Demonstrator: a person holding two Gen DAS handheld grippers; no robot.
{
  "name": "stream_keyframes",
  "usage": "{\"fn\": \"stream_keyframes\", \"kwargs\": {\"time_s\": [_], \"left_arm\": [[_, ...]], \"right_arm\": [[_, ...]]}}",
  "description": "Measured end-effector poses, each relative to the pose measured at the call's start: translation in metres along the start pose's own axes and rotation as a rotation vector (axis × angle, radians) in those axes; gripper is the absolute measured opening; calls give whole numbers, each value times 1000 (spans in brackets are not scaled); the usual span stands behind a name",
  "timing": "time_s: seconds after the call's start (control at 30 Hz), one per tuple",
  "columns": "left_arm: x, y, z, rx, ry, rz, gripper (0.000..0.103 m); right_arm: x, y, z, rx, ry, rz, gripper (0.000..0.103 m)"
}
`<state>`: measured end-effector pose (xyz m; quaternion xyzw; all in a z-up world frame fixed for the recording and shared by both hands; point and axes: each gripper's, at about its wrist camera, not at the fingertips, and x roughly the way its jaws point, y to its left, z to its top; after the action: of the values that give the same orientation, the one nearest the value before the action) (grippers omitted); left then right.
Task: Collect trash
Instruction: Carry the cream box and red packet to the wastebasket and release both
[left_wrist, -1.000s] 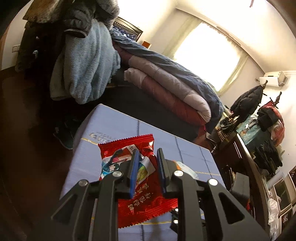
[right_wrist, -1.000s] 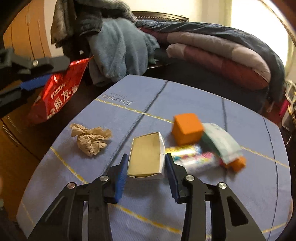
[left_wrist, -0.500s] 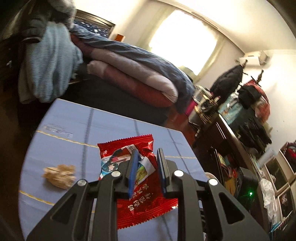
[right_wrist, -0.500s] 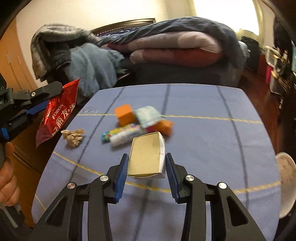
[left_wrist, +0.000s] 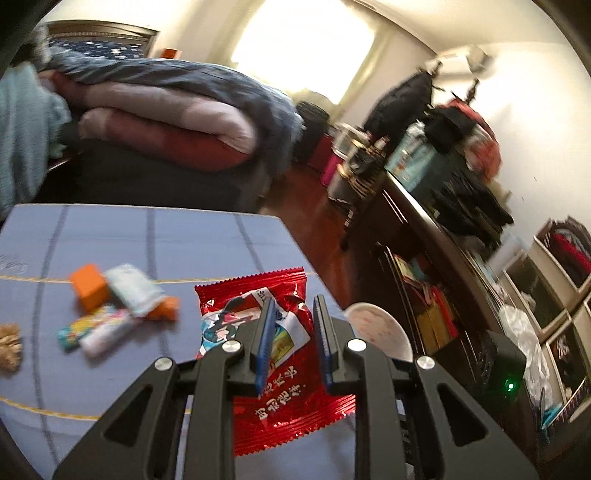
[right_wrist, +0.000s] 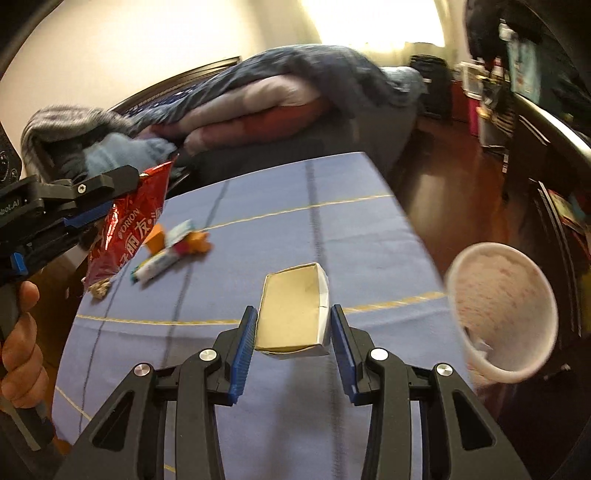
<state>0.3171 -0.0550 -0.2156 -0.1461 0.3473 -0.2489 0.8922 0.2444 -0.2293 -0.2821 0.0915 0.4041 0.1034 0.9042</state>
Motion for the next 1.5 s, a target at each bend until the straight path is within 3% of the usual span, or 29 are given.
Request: {"fn": "stream_keyframes", "kwargs": {"time_s": [0.33,0.7,1.13,1.23,1.3,1.4,1.5], "left_arm": [[64,-78,-4,121,85,-90,22],[146,-158,-4,231,174,-213,22],[242,-198,-15,248,281,-238,23],[256,-200,-16,244,294,-244,31],[258,-197,-17,241,291,-253,51],[261,-195,-14,225,274,-263,63],[258,-193,-10,207,267,-263,65]], "right_arm": [[-28,-80,-6,131,-51,-91,41],[-43,-174,-10,275,-91,-254,41],[-24,-235,-10,326,-88,-361,41],[-16,-242,-6,319,-88,-379,42],[-11,-245,-5,314,-87,-394,42],[-4,-251,-5,313,-75,-405,42],[-3,-253,-8,321,-64,-413,45]]}}
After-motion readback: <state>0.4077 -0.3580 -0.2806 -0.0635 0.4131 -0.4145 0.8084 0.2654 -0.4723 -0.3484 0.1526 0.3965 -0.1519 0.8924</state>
